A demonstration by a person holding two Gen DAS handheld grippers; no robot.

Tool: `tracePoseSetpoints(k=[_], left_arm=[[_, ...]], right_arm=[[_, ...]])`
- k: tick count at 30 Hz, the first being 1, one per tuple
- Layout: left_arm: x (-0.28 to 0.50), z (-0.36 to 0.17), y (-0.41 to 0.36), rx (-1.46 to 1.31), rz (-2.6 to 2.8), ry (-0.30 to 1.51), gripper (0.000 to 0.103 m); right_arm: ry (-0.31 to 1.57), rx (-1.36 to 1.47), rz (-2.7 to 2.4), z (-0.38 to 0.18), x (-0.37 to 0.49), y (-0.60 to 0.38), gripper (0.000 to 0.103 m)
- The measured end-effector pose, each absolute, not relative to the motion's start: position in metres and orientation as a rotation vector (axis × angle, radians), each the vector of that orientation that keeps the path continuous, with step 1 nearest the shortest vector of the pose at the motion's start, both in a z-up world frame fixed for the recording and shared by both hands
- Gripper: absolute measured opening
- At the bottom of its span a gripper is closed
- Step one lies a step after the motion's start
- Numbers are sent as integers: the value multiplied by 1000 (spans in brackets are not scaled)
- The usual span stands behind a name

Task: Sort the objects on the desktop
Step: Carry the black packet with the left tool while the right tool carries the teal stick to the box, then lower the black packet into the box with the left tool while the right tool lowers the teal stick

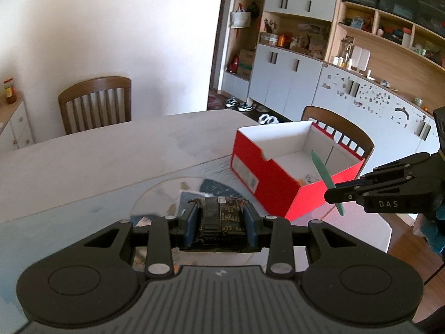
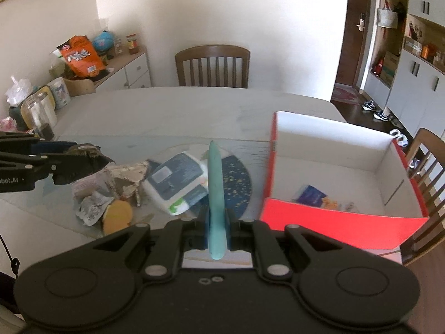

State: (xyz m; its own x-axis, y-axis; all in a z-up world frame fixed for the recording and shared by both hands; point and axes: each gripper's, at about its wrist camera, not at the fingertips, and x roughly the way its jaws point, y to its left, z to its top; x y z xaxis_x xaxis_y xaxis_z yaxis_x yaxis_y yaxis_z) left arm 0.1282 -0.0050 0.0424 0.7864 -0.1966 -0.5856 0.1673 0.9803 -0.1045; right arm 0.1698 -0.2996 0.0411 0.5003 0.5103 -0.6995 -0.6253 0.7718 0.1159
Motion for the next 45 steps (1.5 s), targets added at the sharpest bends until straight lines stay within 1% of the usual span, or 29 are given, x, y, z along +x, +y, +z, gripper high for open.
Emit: tracePoseSetpoints(k=[29, 35, 45], left_arm=[[221, 65, -108, -40, -204, 592, 34], [241, 57, -136, -15, -247, 610, 34], [286, 31, -174, 43, -328, 693, 34]], right_arm=[[781, -157, 695, 42, 294, -404, 10], [790, -164, 694, 37, 314, -415, 10], [850, -185, 686, 19, 347, -419, 10]])
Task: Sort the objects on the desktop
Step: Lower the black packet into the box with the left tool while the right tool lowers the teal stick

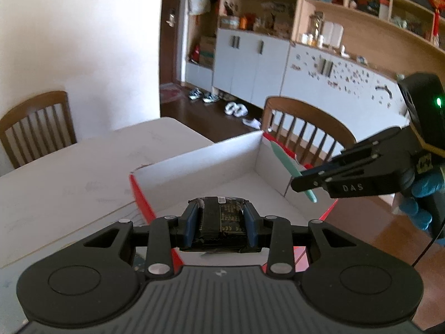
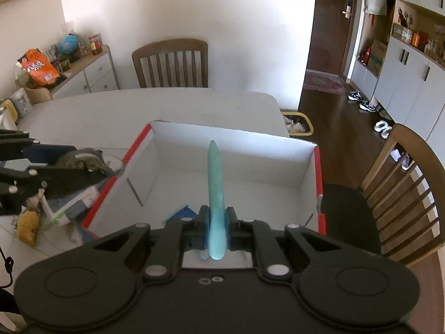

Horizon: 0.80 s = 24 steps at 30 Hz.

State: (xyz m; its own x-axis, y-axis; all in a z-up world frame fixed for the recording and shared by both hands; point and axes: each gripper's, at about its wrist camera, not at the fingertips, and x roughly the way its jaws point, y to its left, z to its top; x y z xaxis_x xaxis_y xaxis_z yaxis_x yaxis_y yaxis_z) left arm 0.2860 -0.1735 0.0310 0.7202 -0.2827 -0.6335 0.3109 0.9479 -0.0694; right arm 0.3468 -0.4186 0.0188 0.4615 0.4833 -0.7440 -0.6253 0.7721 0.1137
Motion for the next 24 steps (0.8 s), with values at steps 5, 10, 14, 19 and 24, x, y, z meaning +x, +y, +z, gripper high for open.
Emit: tracePoseSetpoints(k=[5, 10, 14, 19, 24], left_arm=[[309, 19, -182, 79, -365, 740, 34], [328, 6, -182, 65, -398, 807, 34], [341, -2, -191, 87, -433, 843, 34], [358, -13, -209, 148, -483, 905, 34], [373, -30, -222, 179, -486, 1003, 34]], right_arm=[[890, -175, 688, 7, 362, -415, 10], [924, -194, 690, -3, 369, -411, 10], [960, -225, 705, -13, 372, -407, 10], [1010, -235, 706, -26, 386, -400, 10], [1054, -253, 703, -37, 399, -395, 10]])
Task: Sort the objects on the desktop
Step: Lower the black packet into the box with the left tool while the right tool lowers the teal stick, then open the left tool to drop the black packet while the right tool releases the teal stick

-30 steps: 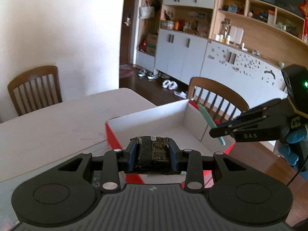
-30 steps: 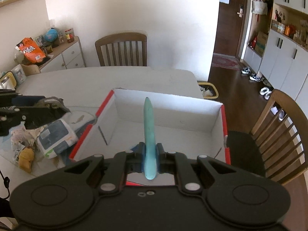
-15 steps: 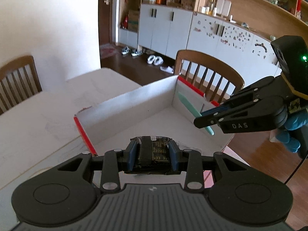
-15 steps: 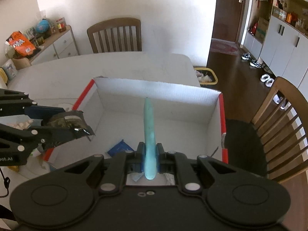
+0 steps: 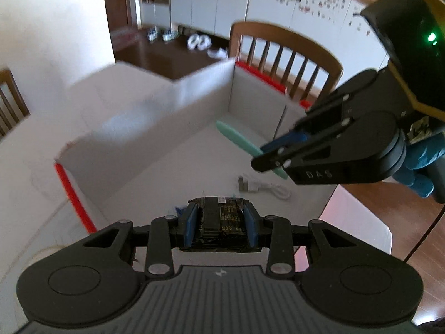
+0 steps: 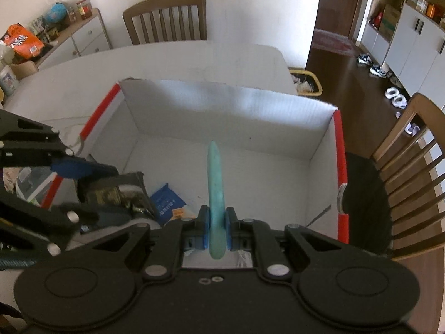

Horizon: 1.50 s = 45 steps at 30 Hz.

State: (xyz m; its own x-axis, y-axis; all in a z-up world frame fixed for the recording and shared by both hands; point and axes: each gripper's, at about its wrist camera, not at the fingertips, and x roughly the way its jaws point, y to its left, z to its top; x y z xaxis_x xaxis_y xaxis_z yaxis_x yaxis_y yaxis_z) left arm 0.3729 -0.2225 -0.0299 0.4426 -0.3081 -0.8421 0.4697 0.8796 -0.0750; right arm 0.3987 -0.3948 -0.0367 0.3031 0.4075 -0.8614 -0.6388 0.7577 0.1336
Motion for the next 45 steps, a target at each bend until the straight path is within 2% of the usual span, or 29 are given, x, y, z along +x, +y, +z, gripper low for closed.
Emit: tracePoseSetpoints(k=[24, 33, 39, 45], left_arm=[[403, -69, -233, 211, -440, 1160, 34], [403, -72, -231, 201, -428, 1179, 34], [400, -65, -227, 183, -420, 1161, 34], [398, -58, -222, 164, -422, 1139, 34]], right_arm=[[1166, -434, 712, -80, 430, -340, 10], [1232, -395, 690, -95, 438, -335, 11], [1241, -360, 693, -92, 441, -339, 19], [1226, -297, 706, -77, 439, -357, 22]])
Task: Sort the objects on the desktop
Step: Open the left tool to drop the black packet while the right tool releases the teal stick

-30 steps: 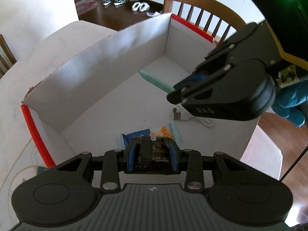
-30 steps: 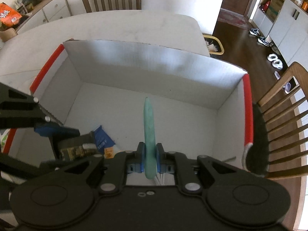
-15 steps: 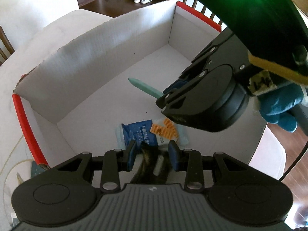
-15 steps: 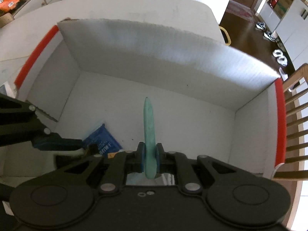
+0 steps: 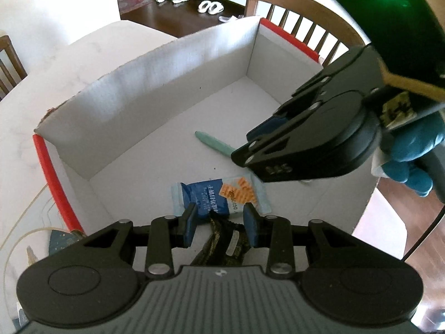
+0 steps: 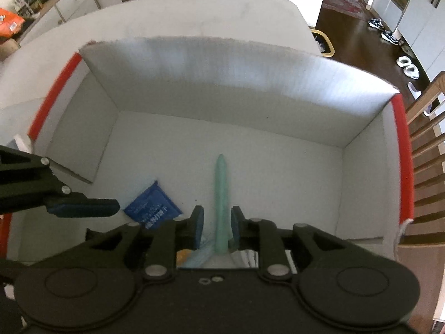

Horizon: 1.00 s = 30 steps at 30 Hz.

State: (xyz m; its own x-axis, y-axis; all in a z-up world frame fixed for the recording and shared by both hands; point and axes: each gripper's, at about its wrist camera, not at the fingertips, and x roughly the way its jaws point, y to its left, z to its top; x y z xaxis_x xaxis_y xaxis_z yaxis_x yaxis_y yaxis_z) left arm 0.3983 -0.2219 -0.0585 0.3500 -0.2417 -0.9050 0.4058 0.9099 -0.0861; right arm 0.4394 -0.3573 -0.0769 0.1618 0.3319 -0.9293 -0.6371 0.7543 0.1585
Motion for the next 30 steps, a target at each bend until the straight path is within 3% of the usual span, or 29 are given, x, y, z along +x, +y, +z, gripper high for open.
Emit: tracePoseSetpoints(k=[21, 30], left_arm=[[361, -21, -213, 137, -409, 1054, 34], [337, -4, -206, 126, -400, 1000, 35]], right_arm=[[1113, -107, 701, -16, 397, -416, 29], [1057, -84, 674, 2, 370, -427, 37]])
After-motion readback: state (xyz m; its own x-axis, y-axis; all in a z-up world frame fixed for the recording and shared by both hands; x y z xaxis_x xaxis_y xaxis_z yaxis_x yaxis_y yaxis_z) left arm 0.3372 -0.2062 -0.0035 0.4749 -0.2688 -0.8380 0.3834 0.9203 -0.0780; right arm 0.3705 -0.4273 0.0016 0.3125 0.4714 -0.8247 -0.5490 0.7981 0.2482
